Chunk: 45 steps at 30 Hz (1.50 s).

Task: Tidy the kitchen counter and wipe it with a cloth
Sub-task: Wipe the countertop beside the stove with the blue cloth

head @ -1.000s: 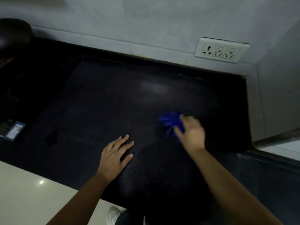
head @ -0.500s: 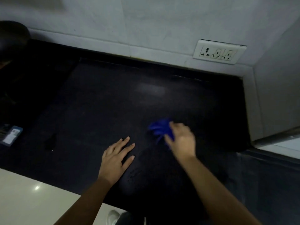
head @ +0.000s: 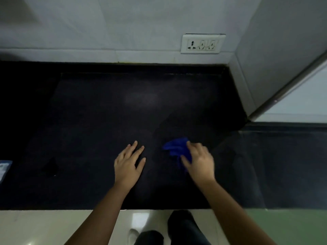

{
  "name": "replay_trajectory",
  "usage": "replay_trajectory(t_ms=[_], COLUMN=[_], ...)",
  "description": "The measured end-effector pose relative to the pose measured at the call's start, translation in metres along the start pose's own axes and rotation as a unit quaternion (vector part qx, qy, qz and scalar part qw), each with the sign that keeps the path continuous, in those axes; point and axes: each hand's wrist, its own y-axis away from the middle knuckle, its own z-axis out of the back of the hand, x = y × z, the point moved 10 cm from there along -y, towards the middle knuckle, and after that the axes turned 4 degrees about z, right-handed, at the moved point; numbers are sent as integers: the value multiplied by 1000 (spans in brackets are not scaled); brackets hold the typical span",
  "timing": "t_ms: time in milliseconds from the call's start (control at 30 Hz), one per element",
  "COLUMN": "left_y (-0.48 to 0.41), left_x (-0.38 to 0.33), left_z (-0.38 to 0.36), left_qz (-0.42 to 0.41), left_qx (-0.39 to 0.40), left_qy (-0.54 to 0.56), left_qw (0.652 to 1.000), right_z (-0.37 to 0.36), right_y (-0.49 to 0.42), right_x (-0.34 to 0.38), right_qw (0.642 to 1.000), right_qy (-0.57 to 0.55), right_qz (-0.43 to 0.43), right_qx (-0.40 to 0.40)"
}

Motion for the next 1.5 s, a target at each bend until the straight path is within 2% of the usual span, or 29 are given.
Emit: replay_trajectory(t_ms=[67,133,233,333,467,567,633,767,833,900,967,1033,1100,1200,1300,1433,1500], left_y=[4,16,47,77,95,97,100,122,132,140,143,142,138,129,120,118,117], left_x=[-1,4,18,45,74,80,85,120,149,180,205,225,240,257,272,283,281], left_z=[3,11,26,32,25,27,34,58,70,82,92,102,110,117,117,115,117], left_qz=[-14,-22,-47,-46,-50,-68,-61,-50,-22,17,49,76,99,130,154,182,189], left_qx=[24,27,-14,-29,-5,7,7,-23,-42,-65,-86,-100,-111,-112,-100,-95,-94], left_qy=[27,43,16,-9,-58,-46,-19,-14,-9,-1,4,4,2,-6,-17,-22,-19], left_qw=[999,998,999,998,997,997,998,998,999,998,995,992,989,985,983,978,977], right_z=[21,42,53,29,-19,-28,-22,-1,-1,-17,-44,-65,-75,-70,-70,-104,-125], right_y=[15,45,87,97,95,96,94,101,101,90,77,70,56,27,4,-4,0], right_x=[-56,-105,-114,-51,92,133,108,40,47,91,155,212,243,268,317,404,428], right_qw=[994,972,937,941,987,997,995,956,940,954,980,991,991,985,976,959,954], right_qy=[1,4,14,-4,-19,-11,10,0,12,3,-24,-58,-95,-163,-199,-166,-122], right_qz=[-104,-229,-341,-334,-158,-75,-101,-290,-339,-298,-197,-104,-59,-14,68,206,242], right_qx=[-25,-48,-81,-63,-34,-12,-16,-34,-31,-18,12,53,77,55,51,97,124])
